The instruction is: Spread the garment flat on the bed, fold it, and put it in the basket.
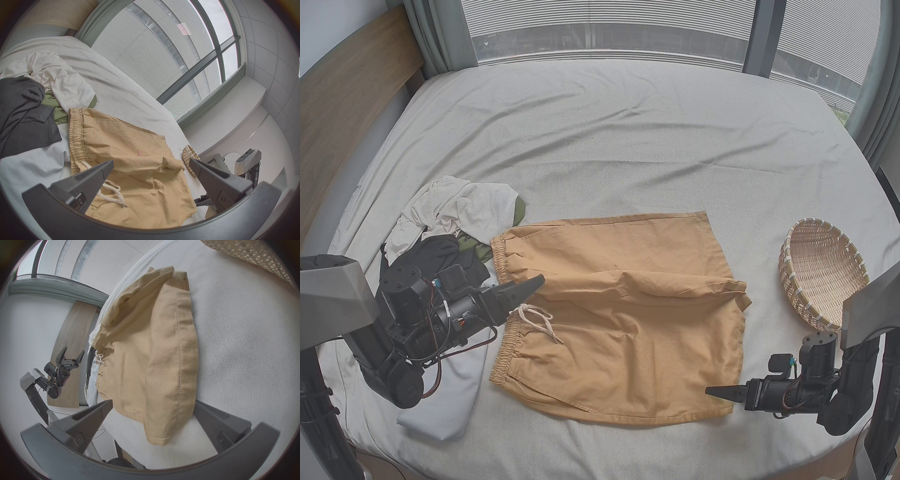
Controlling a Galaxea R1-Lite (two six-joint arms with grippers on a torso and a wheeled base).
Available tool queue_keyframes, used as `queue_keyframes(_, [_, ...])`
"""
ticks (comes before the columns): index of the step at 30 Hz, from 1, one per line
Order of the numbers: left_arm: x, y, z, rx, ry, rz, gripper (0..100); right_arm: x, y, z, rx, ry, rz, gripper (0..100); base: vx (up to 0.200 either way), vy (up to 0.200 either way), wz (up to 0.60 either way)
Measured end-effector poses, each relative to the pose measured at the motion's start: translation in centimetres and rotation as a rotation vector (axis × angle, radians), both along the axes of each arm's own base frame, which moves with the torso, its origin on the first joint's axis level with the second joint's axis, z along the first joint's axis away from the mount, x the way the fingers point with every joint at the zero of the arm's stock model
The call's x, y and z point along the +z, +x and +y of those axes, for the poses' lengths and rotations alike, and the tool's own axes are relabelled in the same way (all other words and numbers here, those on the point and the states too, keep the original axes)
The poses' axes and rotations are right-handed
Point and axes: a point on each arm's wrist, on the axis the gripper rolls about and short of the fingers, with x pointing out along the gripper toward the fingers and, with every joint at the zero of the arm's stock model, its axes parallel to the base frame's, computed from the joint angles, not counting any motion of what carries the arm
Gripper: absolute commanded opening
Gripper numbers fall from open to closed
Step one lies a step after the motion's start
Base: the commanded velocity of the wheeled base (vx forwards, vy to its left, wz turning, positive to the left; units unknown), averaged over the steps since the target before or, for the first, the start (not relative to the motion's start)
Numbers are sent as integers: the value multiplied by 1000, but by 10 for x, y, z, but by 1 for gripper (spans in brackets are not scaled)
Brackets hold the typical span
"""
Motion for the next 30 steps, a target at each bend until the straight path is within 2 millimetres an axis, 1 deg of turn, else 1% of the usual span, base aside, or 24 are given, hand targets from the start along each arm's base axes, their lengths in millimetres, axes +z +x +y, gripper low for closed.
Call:
queue_keyframes(5, [0, 0, 0, -2, 13, -10, 100, 11, -6, -2, -10, 17, -13, 100, 0, 0, 0])
queue_keyframes(12, [-1, 0, 0, 0, 15, -10, 100, 29, -9, -8, -65, 68, -46, 100, 0, 0, 0])
queue_keyframes(16, [-4, 1, 1, 3, 19, 0, 100, 37, -9, -21, -122, 64, -64, 100, 0, 0, 0])
queue_keyframes(20, [-10, -1, 3, 10, 26, 26, 100, 39, -8, -35, -165, 23, -92, 100, 0, 0, 0])
queue_keyframes(25, [-26, -16, 8, 22, 50, 115, 100, 41, -8, -46, -196, -7, -123, 100, 0, 0, 0])
queue_keyframes(30, [-44, -42, 17, 31, 82, 247, 100, 42, -8, -48, -205, -12, -132, 100, 0, 0, 0])
